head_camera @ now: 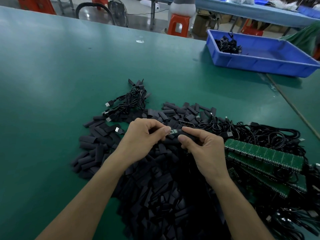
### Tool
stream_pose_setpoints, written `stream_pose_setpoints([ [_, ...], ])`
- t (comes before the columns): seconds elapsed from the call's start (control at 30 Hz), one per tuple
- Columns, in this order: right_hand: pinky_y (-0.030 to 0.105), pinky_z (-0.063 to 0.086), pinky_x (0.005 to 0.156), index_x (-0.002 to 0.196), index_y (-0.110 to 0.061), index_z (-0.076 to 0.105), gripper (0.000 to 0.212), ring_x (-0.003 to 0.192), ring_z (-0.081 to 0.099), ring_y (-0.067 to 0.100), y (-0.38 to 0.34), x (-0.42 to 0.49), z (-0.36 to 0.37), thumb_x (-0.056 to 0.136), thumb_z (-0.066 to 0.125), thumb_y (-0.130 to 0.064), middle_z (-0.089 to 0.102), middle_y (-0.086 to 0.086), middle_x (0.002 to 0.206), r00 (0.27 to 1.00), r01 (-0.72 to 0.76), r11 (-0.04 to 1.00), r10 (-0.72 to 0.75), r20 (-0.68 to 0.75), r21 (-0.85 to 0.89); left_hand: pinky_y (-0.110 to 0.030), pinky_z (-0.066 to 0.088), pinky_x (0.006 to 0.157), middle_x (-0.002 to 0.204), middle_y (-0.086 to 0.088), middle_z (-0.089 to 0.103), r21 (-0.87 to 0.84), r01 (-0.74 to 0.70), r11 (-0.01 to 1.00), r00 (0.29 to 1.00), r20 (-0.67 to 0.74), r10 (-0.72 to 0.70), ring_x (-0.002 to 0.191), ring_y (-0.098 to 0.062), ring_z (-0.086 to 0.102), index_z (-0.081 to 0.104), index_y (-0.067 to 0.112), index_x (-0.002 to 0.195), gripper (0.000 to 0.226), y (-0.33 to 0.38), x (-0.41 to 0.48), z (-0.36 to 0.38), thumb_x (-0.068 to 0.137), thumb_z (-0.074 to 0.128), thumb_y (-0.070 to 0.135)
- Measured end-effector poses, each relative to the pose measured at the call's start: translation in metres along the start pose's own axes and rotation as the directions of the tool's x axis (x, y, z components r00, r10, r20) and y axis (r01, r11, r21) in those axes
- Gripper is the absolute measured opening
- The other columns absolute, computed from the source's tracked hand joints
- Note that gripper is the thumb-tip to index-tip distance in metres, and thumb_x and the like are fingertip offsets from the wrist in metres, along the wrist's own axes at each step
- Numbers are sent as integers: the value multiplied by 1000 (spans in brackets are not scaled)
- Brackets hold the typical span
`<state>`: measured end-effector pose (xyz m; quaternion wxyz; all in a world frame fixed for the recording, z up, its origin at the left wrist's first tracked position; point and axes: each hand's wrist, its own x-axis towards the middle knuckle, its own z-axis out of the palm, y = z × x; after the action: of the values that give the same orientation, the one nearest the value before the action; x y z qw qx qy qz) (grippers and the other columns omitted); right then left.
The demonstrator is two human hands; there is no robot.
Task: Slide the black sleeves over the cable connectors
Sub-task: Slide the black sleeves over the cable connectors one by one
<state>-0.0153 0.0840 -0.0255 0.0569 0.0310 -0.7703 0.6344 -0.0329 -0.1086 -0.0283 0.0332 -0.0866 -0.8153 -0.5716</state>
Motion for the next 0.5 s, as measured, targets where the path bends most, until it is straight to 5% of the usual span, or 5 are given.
stream_pose_setpoints([
  [0.5,14,53,64,101,-27,75,24,66,70,5,-1,-5,7,81,81,-16,76,-7,77,998,1,999,2,-70,36,-40,52,59,68,5,73,-35,14,999,1000,-11,-14,57,-15,59,76,24,81,16,1,0,0,92,71,34],
])
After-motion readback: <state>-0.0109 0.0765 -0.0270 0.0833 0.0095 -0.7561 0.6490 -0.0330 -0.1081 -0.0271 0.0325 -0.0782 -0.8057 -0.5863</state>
